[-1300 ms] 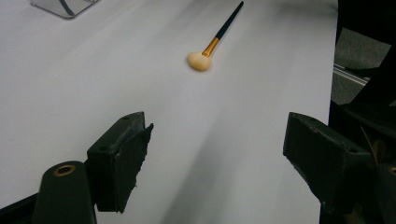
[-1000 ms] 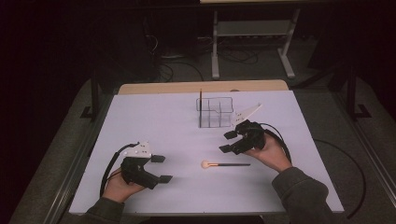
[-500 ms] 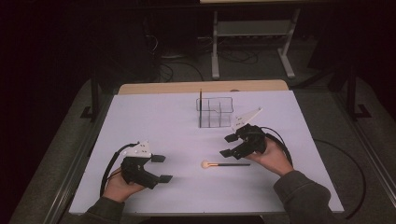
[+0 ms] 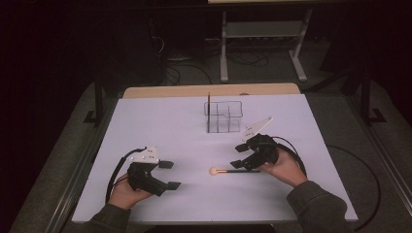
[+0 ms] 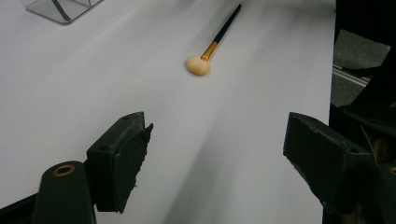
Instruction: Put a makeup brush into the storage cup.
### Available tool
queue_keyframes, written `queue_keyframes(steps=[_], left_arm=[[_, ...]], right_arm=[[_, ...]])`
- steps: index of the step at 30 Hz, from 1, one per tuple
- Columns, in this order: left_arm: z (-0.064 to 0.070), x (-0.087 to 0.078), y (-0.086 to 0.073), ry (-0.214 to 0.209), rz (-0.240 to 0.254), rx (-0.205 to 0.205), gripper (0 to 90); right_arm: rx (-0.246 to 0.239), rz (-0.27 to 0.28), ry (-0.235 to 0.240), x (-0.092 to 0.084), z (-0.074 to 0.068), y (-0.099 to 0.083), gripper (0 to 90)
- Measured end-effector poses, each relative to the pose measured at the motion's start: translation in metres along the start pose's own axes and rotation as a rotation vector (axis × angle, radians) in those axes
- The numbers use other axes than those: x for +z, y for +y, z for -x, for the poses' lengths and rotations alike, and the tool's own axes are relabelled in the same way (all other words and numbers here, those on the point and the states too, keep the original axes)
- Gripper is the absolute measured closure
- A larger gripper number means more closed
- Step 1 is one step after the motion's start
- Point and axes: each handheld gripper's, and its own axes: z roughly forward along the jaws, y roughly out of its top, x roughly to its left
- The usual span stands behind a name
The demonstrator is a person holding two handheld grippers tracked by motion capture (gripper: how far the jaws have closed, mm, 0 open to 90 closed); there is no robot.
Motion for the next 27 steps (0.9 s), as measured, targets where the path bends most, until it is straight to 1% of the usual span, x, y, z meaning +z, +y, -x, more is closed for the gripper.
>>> queue_keyframes(steps=[1, 2, 4, 6, 7, 10, 11, 12, 15, 16, 20, 24, 27], left_arm=[[0.000, 0.000, 0.000, 0.001, -0.001, -0.001, 21.1], [0.000, -0.001, 0.000, 0.001, -0.001, -0.003, 21.1], [0.000, -0.001, 0.000, 0.002, -0.003, 0.002, 21.1], [0.000, -0.001, 0.001, 0.001, 0.001, -0.001, 21.1], [0.001, -0.001, 0.001, 0.001, 0.003, -0.001, 21.1], [0.001, -0.001, 0.001, 0.001, 0.001, 0.004, 21.1], [0.001, -0.001, 0.001, 0.001, 0.001, 0.003, 21.0], [0.001, -0.001, 0.001, 0.000, 0.003, 0.003, 21.1], [0.000, -0.002, 0.001, 0.003, 0.008, 0.000, 21.0], [0.000, -0.003, 0.001, 0.003, 0.011, 0.001, 21.1], [0.000, -0.002, 0.002, 0.001, 0.014, 0.000, 21.1], [0.000, -0.002, 0.003, -0.001, 0.013, 0.011, 21.0], [0.000, -0.002, 0.003, -0.001, 0.011, 0.012, 21.0]], right_arm=[[0.010, -0.006, 0.003, 0.001, -0.001, 0.000, 35.6], [0.004, -0.008, 0.006, 0.002, -0.001, 0.001, 35.6], [-0.023, -0.015, 0.007, 0.005, -0.001, 0.001, 35.8], [-0.035, -0.022, 0.010, 0.006, -0.003, 0.001, 36.1], [-0.026, -0.027, 0.015, 0.006, -0.004, 0.002, 36.5], [-0.043, -0.041, 0.015, 0.009, -0.005, 0.002, 37.2], [-0.041, -0.049, 0.018, 0.011, -0.006, 0.002, 37.9], [-0.056, -0.053, 0.015, 0.012, -0.005, 0.002, 38.5], [-0.064, -0.062, 0.015, 0.014, -0.005, 0.002, 40.0], [-0.059, -0.067, 0.017, 0.015, -0.006, 0.002, 40.7], [-0.071, -0.080, 0.023, 0.020, -0.006, 0.002, 43.8], [-0.091, -0.101, 0.024, 0.024, -0.008, 0.003, 47.0], [-0.091, -0.116, 0.028, 0.027, -0.007, 0.002, 49.0]])
